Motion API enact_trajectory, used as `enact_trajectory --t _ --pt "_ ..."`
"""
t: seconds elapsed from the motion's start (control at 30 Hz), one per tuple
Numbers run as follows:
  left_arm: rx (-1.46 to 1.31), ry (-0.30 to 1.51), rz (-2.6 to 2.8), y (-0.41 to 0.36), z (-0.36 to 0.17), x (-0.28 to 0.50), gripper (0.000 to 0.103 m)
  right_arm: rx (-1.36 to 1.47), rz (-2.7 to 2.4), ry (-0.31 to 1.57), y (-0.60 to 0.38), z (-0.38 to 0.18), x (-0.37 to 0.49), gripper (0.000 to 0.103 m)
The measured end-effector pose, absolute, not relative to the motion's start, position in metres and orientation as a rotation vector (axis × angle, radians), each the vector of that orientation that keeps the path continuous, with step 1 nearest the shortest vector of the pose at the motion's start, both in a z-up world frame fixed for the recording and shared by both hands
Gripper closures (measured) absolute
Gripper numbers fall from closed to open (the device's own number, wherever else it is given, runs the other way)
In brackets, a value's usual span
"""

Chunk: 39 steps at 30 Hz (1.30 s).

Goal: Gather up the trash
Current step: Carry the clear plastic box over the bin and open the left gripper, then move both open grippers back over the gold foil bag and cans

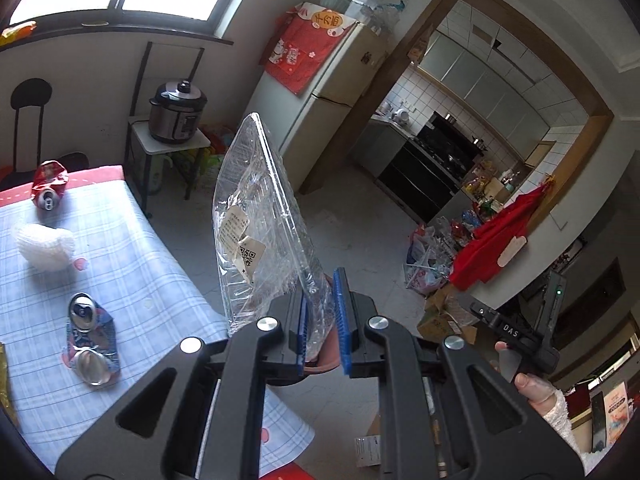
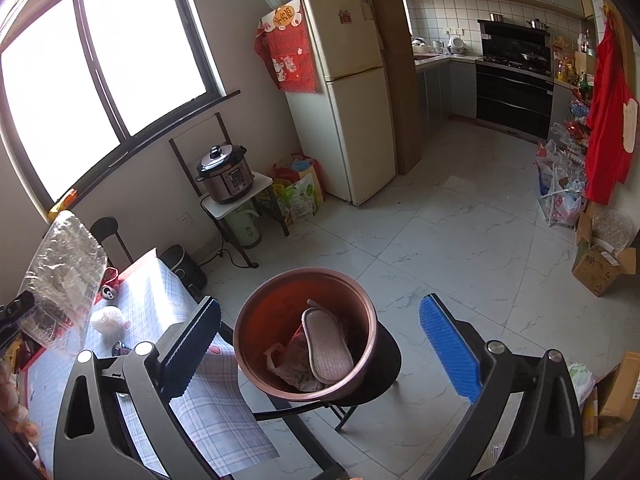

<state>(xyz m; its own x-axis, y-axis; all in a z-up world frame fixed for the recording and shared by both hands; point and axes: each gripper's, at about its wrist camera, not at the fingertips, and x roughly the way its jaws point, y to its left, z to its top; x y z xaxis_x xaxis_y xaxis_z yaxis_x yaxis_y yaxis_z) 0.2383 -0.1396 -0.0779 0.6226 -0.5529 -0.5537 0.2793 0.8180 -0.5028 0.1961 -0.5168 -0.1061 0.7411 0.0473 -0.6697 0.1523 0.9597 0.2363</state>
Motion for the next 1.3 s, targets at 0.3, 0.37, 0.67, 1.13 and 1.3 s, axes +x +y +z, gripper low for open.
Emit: enact_trajectory --t 0.3,0.37,0.67,1.13,1.3 --pt "-0.355 0.863 -0.593 -0.252 -0.133 0.31 0.087 0.329 -0.137 0.774 -0.557 -0.128 0.173 0.006" --pt "-0.328 0.879 -0.594 -0.267 -0.141 0.321 0.066 0.33 -0.149 0.779 -0.563 -0.132 0.169 0.006" --pt "-0.285 0.84 -0.457 -0.227 -0.14 0.314 0.009 0.338 -0.135 0.793 -0.556 -0.136 0.178 0.006" --pt "-0.362 0.778 -0.041 0.01 -0.122 0.22 0.006 0.227 0.116 0.843 -0.425 -0.129 0.237 0.006" --pt "-0.346 0.767 0.171 0.095 -0.128 0.161 0.006 0.152 0.256 0.872 -0.351 -0.131 0.253 0.006"
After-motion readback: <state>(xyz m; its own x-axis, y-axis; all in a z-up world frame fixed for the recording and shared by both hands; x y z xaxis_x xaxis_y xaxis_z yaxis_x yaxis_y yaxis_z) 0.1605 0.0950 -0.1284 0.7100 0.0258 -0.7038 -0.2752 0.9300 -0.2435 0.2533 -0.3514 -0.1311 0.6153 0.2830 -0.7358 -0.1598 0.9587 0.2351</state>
